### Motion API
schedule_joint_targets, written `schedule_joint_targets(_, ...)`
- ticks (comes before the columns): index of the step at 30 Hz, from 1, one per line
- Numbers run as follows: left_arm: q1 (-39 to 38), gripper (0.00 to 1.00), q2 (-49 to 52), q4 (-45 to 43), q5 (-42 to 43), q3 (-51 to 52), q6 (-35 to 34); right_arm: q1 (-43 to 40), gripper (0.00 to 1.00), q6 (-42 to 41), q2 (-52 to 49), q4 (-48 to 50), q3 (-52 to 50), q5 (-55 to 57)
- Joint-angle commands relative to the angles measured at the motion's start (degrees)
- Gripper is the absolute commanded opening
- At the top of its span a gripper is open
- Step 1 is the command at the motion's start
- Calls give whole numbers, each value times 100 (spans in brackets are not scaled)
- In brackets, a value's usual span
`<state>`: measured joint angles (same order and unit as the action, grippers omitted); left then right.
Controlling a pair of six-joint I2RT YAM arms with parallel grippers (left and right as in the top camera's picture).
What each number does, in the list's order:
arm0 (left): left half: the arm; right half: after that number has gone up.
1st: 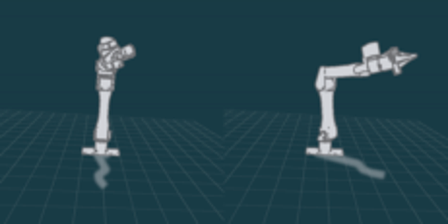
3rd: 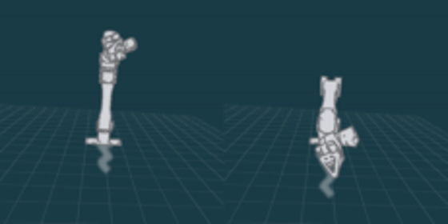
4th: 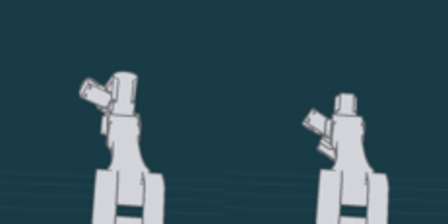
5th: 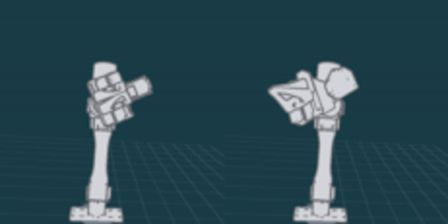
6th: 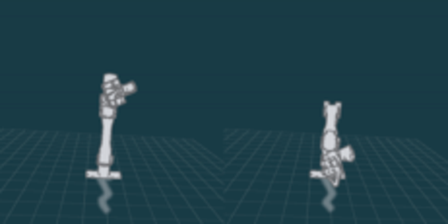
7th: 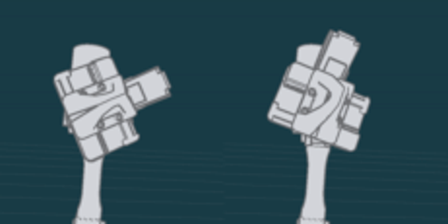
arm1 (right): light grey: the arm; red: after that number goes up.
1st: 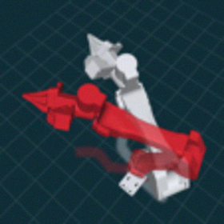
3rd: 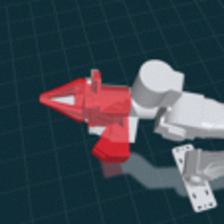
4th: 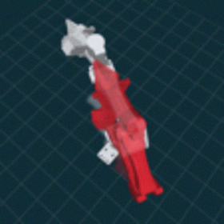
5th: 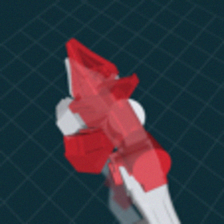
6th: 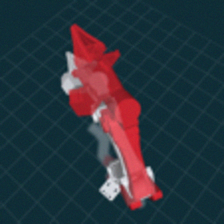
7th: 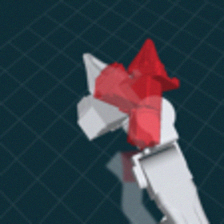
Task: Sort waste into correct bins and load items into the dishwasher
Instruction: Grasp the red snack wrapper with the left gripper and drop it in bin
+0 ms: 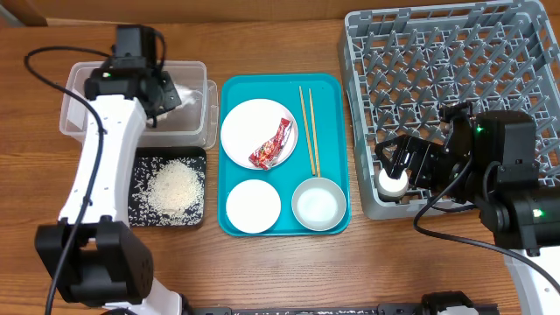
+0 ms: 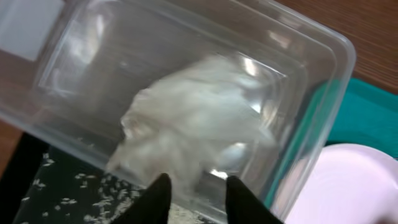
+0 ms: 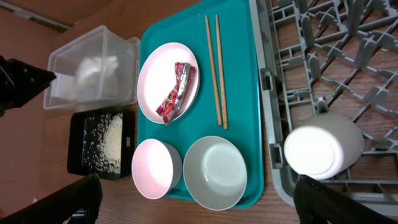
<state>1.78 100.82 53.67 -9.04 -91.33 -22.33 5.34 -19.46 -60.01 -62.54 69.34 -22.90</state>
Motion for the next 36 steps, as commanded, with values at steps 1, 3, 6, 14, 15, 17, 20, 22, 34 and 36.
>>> schedule_joint_targets(1,-188,36,26,-83,1663,-105,234,22,100,44,15,20,81,37)
schedule_joint_targets(3,-466,37,28,-87,2009,-103,487,22,100,44,15,24,81,37)
schedule_joint_targets(6,-1311,47,85,-122,1451,92,1078,22,100,42,15,4,81,37)
schedule_joint_targets(14,-2763,60,1207,-448,424,446,1355,22,100,39,15,-39,81,247)
schedule_joint_targets(15,-2811,60,1331,-487,485,446,1351,22,100,42,15,-42,81,247)
schedule_joint_targets(17,-2887,59,1602,-570,688,446,1355,22,100,42,15,-57,79,249)
schedule_joint_targets(20,-2935,56,1895,-621,715,446,1349,22,100,42,15,-57,81,249)
schedule_joint_targets(22,-2935,49,1991,-664,717,446,1320,22,100,42,15,-61,81,249)
schedule_joint_targets(34,-1917,4,817,1034,-741,-811,-188,22,100,42,15,-59,81,337)
schedule_joint_targets(36,-1248,4,597,1014,-927,-811,-555,22,100,39,15,-63,81,337)
